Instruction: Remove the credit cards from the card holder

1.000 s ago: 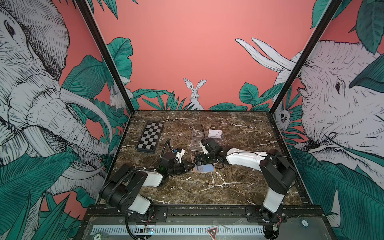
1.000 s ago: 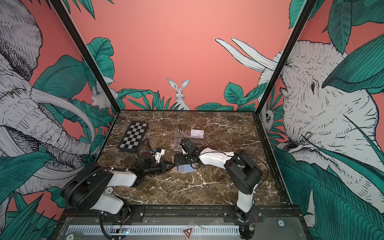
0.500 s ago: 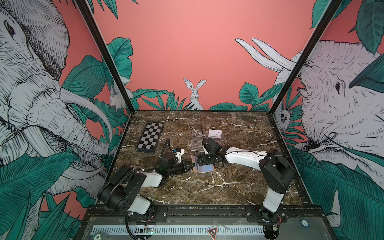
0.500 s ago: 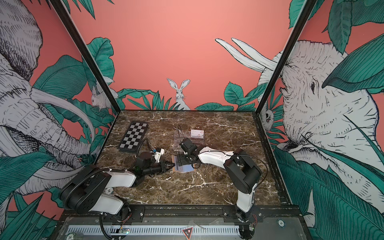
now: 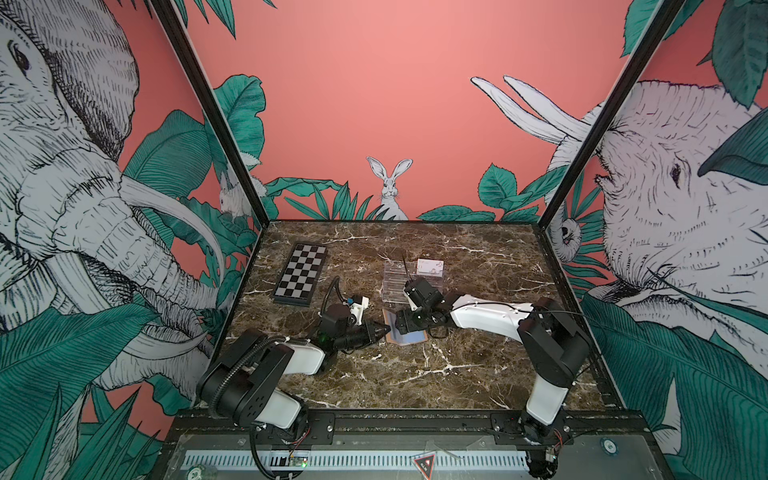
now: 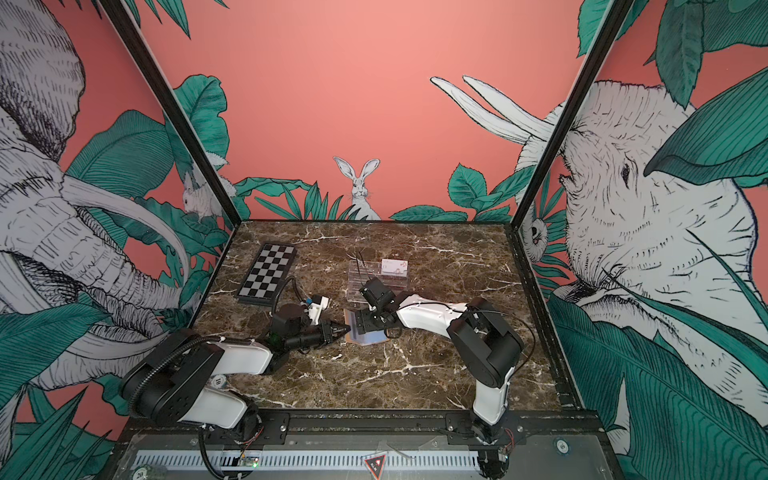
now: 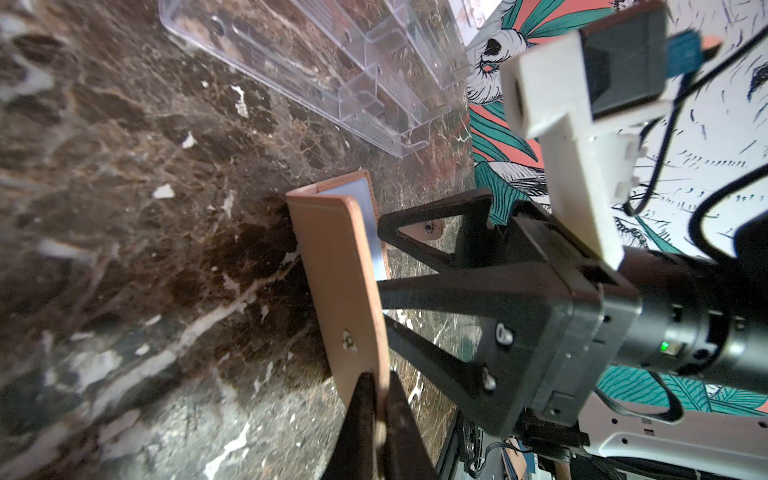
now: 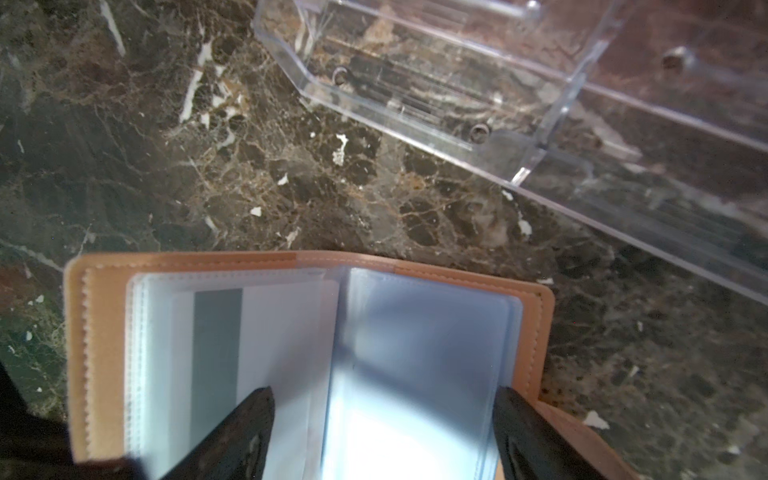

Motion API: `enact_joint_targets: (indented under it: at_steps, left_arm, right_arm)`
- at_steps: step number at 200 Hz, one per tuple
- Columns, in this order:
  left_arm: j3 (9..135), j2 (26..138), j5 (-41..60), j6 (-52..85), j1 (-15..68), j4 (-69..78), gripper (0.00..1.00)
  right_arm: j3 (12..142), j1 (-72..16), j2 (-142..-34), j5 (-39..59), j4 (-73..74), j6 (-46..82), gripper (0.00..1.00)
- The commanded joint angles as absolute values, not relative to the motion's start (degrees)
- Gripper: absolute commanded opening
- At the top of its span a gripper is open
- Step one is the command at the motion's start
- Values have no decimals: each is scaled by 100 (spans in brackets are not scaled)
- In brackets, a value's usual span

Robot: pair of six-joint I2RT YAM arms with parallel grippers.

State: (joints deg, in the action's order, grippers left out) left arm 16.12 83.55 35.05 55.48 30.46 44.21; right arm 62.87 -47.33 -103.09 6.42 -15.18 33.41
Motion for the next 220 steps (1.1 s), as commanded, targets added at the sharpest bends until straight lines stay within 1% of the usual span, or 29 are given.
enact_joint_targets:
  at_steps: [1,38,57,108,193,220]
  left_arm:
    - [1521,8330,3494,5585,3076,4759,8]
    - [1514,8332,3494,5581,3076,4743,2]
    - [1520,8341,3489,5587,3076,4748,0]
    - [1520,8341,3491,5599,3076,4763,0]
    - [1547,8367,3491,5600,3076,4804,0]
    - [1547,8354,3489,5601,3074,4799,0]
  right_arm:
    - [6154,-4762,-10004,670,-1357,3345,82]
    - [5886,-4759,-9723,831,-959,3392,86]
    - [5782,-4765,-9613,930,-853,3367,87]
    - [5516,-4773,-9465,1382,-467,3454,87]
    - [5510,-4926,-9588,1428,-372,3585,88]
    - [5612,-4926,-9676,1300,-607,3534,88]
